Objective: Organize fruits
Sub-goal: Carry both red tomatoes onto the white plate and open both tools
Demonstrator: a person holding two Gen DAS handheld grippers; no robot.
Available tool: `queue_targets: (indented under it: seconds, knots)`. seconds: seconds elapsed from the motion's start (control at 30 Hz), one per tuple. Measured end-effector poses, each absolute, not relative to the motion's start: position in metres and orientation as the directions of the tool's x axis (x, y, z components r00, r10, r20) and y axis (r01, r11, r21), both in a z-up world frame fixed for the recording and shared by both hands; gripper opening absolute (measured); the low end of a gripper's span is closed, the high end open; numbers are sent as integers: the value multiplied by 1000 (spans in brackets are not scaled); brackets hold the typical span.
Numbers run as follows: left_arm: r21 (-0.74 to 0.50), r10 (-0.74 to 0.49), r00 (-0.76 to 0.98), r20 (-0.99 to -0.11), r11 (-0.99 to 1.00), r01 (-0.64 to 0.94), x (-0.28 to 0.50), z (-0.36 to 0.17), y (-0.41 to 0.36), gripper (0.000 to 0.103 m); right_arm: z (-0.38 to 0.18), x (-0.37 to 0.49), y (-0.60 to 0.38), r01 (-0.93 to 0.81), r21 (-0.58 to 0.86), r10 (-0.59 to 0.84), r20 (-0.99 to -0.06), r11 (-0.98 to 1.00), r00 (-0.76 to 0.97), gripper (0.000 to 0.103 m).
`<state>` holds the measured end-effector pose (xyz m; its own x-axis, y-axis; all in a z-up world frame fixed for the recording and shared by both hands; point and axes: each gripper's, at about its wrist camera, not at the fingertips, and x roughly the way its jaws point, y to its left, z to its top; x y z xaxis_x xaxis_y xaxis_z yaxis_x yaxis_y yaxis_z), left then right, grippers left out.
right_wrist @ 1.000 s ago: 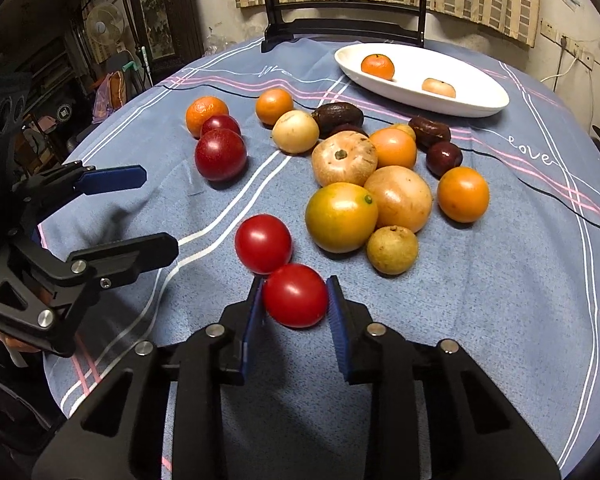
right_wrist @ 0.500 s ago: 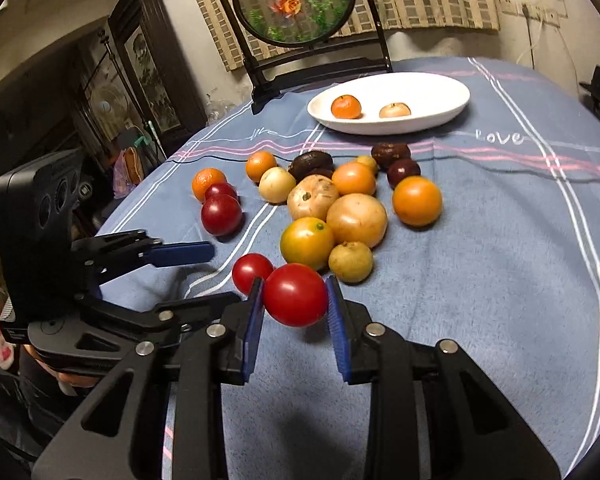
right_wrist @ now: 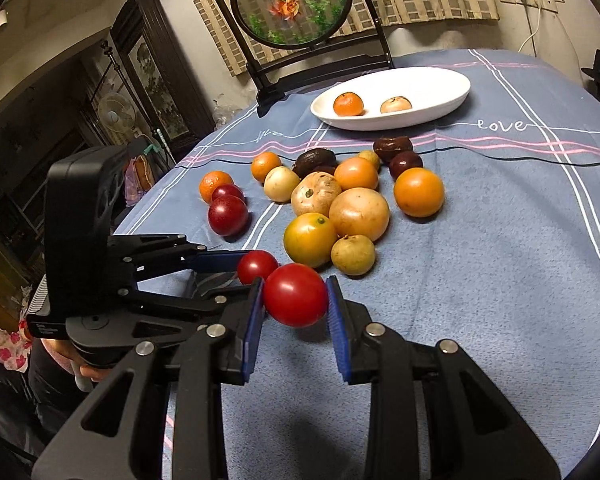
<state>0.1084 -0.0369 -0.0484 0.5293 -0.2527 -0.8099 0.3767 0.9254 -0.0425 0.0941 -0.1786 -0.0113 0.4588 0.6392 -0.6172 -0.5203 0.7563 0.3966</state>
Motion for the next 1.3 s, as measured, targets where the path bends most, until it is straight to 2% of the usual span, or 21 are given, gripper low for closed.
queue_targets:
  seconds: [0.17,0.43,0.53,0.7,0.83,1.03,1.3]
  knots:
    - [-32,-251,531,-810,922,386,108,-48,-40,33,-12,95,-178,-520,396,638,-620,757,457,31]
    - [-59,-269,538,-799,925,375,109,-36,-31,33,-1,98,-176,-522,365,620,-618,771,483,31]
    - [-78,-283,563,-776,930,359,116,-16,-21,33,22,110,-179,-524,366,629,-577,769,521,31]
    - [-82,-264,635,-726,950,302,154,26,-6,33,54,155,-182,-474,336,580,-525,814,623,31]
    - [-105,-246,667,-703,964,245,206,43,-1,33,54,209,-182,-382,353,518,-525,854,675,31]
    - [-117,-210,655,-726,976,182,289,23,-7,33,29,284,-174,-292,327,433,-565,899,702,31]
    - [-75,-169,600,-782,981,178,333,-12,-20,33,4,330,-173,-271,312,410,-600,911,687,31]
